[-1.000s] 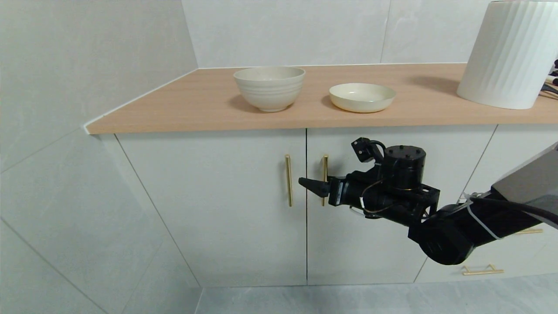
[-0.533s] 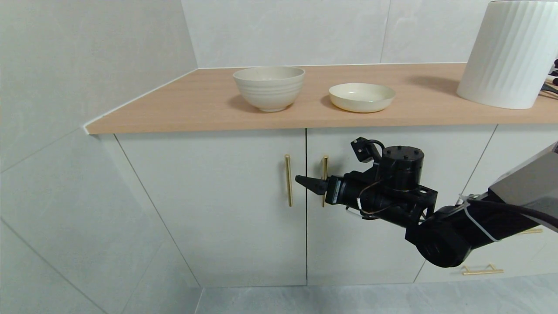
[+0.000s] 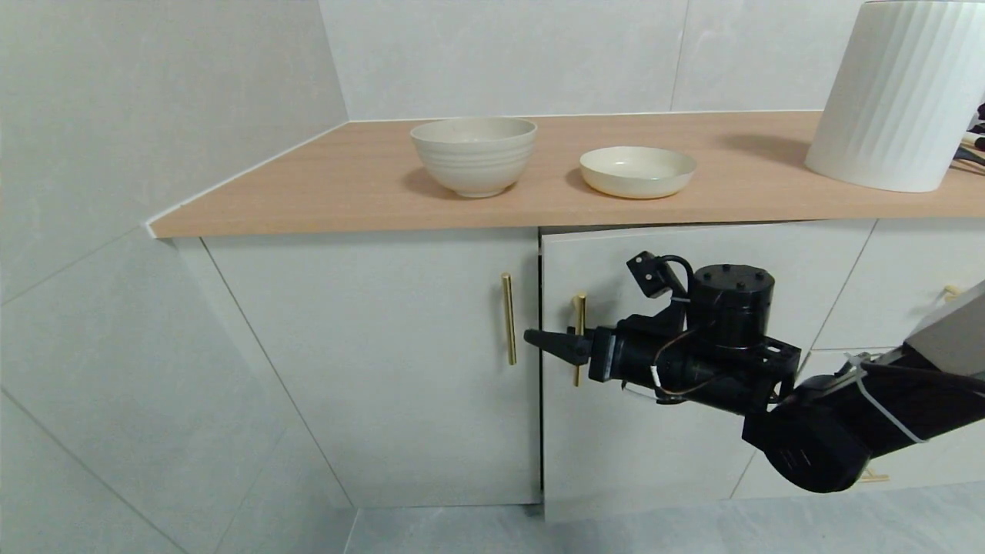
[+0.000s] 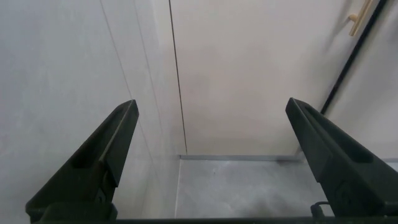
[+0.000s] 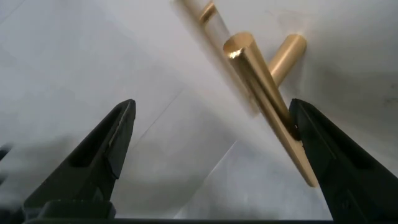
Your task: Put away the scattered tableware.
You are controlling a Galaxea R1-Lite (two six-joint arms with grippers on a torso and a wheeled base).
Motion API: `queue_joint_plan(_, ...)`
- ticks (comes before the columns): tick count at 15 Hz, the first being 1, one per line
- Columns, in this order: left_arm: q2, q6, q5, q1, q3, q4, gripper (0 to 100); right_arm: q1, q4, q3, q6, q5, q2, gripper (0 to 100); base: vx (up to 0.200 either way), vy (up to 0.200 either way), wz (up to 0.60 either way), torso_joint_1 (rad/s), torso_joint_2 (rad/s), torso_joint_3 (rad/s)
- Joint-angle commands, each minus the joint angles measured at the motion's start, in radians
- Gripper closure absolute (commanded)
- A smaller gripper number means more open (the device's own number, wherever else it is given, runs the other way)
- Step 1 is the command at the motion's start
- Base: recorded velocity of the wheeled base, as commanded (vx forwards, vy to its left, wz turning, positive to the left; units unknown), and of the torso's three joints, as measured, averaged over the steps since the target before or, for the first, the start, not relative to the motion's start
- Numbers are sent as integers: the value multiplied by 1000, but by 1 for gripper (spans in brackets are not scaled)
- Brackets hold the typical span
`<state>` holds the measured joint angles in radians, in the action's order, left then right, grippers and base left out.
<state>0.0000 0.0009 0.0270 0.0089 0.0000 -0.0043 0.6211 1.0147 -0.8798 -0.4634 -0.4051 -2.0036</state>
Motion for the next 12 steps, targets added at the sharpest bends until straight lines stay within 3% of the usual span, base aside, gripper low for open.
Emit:
queue_joint_plan(1, 0, 1, 1, 0, 0, 0, 0, -3, -4, 48, 0, -26, 77, 0, 0, 0, 0, 0, 0, 0)
queue_joint_plan(8, 0, 1, 1, 0, 0, 0, 0, 39, -5, 168, 11, -29, 166, 0, 0, 0, 0, 0, 0, 0)
queue_joint_plan(12, 0, 13, 1, 0, 0, 0, 0, 51, -1, 288, 46, -101, 249, 0, 0, 0, 0, 0, 0, 0)
